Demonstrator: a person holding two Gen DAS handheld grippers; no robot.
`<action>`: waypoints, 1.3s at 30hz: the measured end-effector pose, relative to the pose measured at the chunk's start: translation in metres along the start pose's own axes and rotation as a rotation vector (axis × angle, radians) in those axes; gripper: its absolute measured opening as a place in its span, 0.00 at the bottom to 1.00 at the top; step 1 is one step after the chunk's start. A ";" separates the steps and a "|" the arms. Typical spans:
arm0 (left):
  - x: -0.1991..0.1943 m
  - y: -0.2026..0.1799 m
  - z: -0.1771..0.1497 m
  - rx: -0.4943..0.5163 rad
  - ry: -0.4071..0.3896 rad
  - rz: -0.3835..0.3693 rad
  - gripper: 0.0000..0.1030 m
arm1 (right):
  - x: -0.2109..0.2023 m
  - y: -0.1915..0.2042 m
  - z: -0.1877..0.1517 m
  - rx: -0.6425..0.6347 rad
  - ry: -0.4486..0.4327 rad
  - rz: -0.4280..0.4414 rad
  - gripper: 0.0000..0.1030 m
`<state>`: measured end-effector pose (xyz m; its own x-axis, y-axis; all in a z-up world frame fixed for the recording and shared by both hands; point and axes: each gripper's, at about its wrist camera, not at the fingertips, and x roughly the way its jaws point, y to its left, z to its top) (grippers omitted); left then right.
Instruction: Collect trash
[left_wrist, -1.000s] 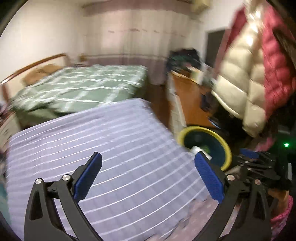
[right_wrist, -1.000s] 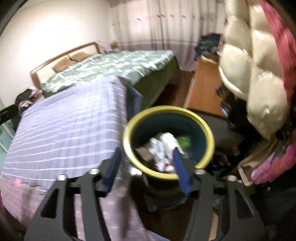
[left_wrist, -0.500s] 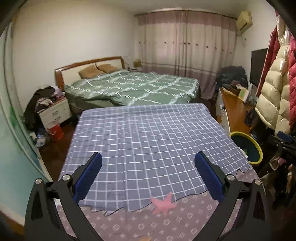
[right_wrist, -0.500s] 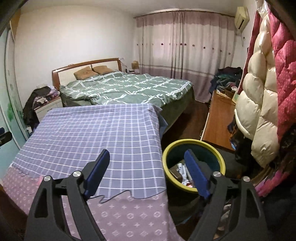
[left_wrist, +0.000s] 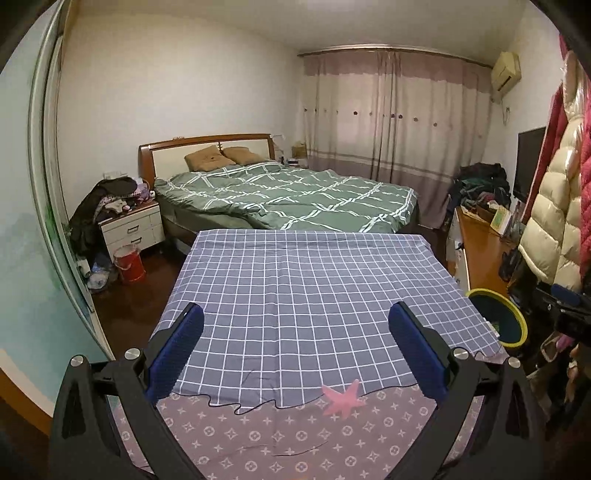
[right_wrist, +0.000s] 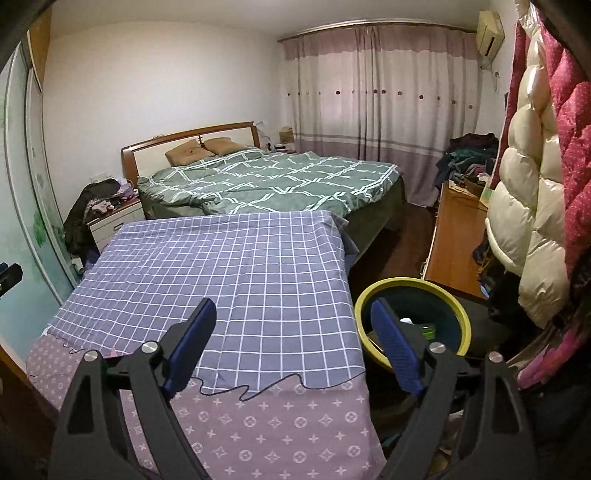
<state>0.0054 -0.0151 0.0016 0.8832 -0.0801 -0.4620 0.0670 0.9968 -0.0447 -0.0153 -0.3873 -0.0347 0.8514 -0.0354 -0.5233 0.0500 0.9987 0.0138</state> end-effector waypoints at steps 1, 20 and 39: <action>0.000 0.002 0.000 -0.007 -0.001 0.003 0.95 | 0.001 0.000 0.001 -0.001 0.000 0.003 0.79; 0.019 0.000 -0.001 -0.016 0.049 -0.007 0.95 | 0.008 -0.002 0.000 0.005 0.009 -0.002 0.79; 0.020 -0.003 -0.007 -0.025 0.059 -0.017 0.95 | 0.009 -0.002 -0.001 0.012 0.012 0.001 0.80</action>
<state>0.0193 -0.0197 -0.0139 0.8532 -0.0979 -0.5122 0.0695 0.9948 -0.0744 -0.0082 -0.3894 -0.0407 0.8450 -0.0340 -0.5337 0.0558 0.9981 0.0247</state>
